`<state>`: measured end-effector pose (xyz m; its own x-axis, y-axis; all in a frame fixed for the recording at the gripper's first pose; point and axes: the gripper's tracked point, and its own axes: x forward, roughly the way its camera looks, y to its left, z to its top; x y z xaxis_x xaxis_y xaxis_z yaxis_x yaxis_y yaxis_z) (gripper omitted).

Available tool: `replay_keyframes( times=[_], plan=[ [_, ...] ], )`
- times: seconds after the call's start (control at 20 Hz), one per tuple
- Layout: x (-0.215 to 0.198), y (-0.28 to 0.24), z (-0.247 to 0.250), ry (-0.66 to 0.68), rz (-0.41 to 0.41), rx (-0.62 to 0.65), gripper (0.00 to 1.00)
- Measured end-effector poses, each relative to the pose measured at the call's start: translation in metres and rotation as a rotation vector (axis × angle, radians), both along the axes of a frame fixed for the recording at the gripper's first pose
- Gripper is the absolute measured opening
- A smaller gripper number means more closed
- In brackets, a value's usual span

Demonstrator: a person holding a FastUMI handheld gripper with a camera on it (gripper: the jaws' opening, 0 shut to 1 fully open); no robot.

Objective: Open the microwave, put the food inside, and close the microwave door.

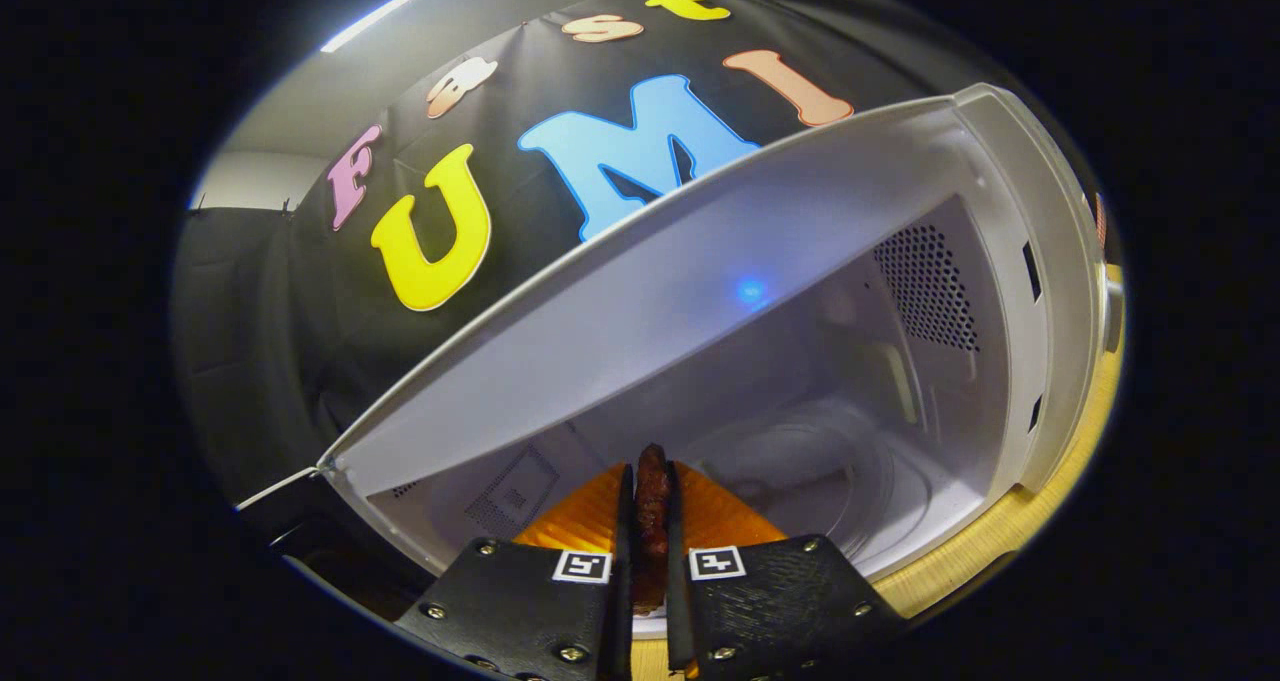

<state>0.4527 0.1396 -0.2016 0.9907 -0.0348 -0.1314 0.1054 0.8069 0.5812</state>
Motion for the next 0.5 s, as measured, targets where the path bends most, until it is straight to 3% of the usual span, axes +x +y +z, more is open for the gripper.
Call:
replay_keyframes(
  times=[0.1, 0.15, 0.3, 0.4, 0.5],
  plan=[
    [0.009, -0.012, -0.017, 0.037, -0.075, -0.039, 0.17],
    [0.012, -0.018, -0.026, 0.050, -0.105, -0.065, 0.26],
    [0.019, -0.036, -0.049, 0.101, -0.176, -0.129, 0.37],
    [0.019, -0.044, -0.059, 0.128, -0.187, -0.160, 0.39],
    [0.014, -0.040, -0.059, 0.134, -0.169, -0.177, 0.54]
  ],
)
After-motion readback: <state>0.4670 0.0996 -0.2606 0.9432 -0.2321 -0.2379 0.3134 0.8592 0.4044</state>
